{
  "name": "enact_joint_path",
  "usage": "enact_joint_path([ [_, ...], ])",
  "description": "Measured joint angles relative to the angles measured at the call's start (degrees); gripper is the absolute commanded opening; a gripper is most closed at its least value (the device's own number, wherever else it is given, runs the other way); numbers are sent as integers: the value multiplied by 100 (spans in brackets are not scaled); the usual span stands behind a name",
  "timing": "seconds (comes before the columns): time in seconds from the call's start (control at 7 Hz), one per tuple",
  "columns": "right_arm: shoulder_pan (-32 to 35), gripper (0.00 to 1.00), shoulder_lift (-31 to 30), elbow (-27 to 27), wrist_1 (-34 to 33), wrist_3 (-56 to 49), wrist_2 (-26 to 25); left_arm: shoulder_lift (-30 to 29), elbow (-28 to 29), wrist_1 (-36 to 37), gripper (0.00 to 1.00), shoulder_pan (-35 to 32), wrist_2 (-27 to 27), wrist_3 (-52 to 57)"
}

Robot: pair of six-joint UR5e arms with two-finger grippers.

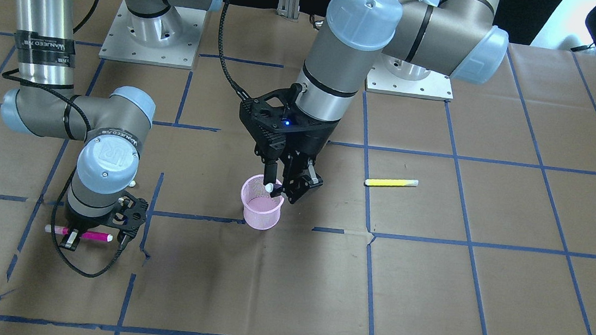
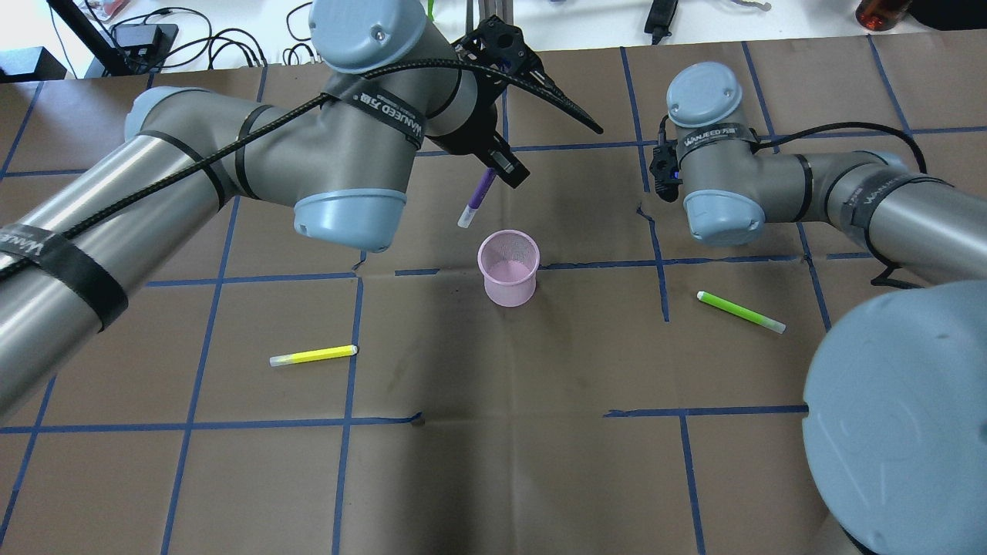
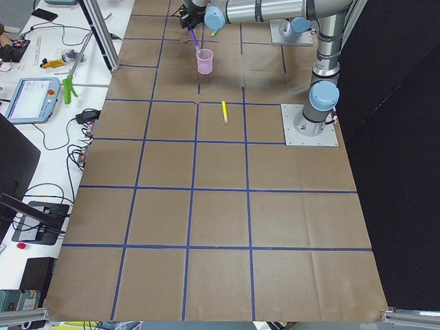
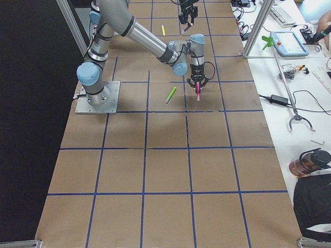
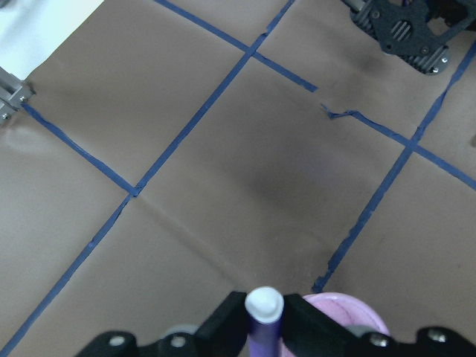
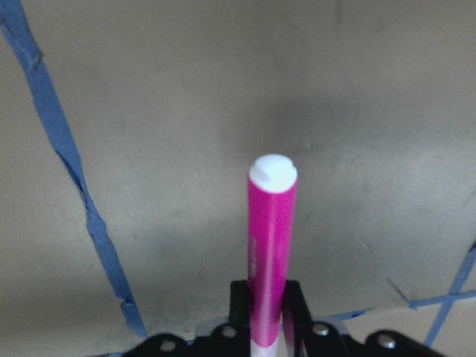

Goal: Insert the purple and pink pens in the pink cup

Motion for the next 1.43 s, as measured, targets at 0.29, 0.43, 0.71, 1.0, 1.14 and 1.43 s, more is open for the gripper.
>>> enact_joint_path([
  [0.29,-54,0,-526,-15,154,-42,461,-101,-456,875,0,-38,-216,-196],
  [0.43,-97,0,-781,-26,373,-36,737,-181,-614,1189,0,-96,-253,-233],
  [0.71,-161,0,-1193,-129,1118,-38,1209,-260,-731,1398,1,-297,-238,-245],
  [1.0,-177,0,-1511,-662,2295,-41,1403,-369,-751,1460,54,-346,-216,-237],
  [1.14,-179,0,-1579,-1035,2956,-39,1495,-453,-744,1477,86,-349,-193,-230],
  [1.43,-170,0,-1622,-1559,3987,42,1830,-516,-729,1468,96,-349,136,-201],
])
